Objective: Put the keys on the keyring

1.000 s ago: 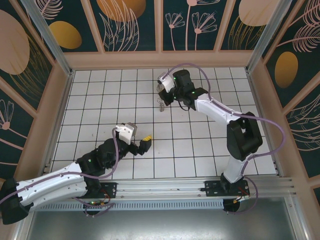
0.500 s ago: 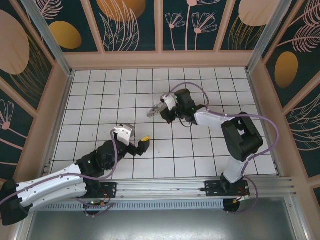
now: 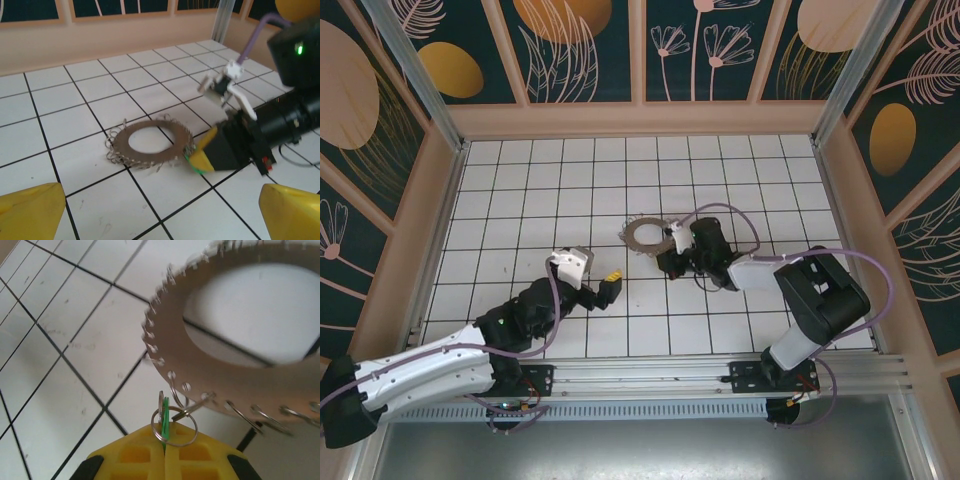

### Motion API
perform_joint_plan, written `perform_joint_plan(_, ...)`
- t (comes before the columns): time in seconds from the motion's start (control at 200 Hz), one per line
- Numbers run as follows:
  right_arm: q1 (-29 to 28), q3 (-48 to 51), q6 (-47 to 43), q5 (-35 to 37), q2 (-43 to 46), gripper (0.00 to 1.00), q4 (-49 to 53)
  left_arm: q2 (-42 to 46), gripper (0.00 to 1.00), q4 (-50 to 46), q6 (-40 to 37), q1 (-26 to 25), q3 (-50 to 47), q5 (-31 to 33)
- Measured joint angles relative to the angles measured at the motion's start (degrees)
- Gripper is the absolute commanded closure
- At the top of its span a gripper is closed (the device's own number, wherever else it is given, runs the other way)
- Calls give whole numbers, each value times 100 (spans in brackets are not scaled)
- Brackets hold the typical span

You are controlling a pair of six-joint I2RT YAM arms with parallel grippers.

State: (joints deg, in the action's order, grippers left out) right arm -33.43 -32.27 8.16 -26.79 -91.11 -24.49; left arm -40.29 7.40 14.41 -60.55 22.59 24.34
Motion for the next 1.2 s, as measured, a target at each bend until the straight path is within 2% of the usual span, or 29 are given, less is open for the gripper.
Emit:
perform_joint_plan(0.265, -328, 813, 909, -63, -4, 100, -793, 411, 2, -170, 0, 0, 4, 129)
perform_joint_plan(0.445, -485, 1036, 1222, 81, 44, 83, -1021, 431, 2, -219, 0, 0, 2, 151)
perform_joint_plan(0.525, -573, 1152, 1320, 258, 197, 79, -986, 431, 2, -219, 2, 0, 2, 151)
perform_joint_plan(0.746, -1233, 1099, 1283, 1209, 1248, 69, -87, 317, 2, -214, 4, 2, 24, 107)
perform_joint_plan(0.791, -1377, 1014, 1209, 1482, 1547, 65, 234, 210, 1, -223, 7, 2, 81, 50)
perform_joint_plan(0.831, -1491, 942, 1139, 1727, 1873, 55, 525, 118, 1, -227, 9, 9, 146, 11)
perform_joint_plan(0.901, -1633, 839, 1021, 2138, 2564, 28, 1001, -61, 1, -229, 31, 55, 293, -28)
perform_joint_plan(0.916, -1641, 820, 1016, 2218, 2710, 21, 1097, -103, 1, -227, 39, 79, 326, -44)
perform_joint_plan(0.936, -1659, 782, 973, 2337, 2922, 5, 1224, -153, 1, -227, 57, 120, 369, -57)
perform_joint_plan(0.946, -1659, 767, 953, 2406, 3034, 2, 1294, -173, 1, -225, 66, 140, 385, -70)
perform_joint_plan(1.096, -1539, 527, 476, 3115, 4194, 1, 1880, -483, 1, -192, 260, 791, 485, -507)
perform_joint_plan(1.196, -968, 501, 157, 3300, 4588, 1, 1919, -992, 1, -214, 387, 1569, 682, -1047)
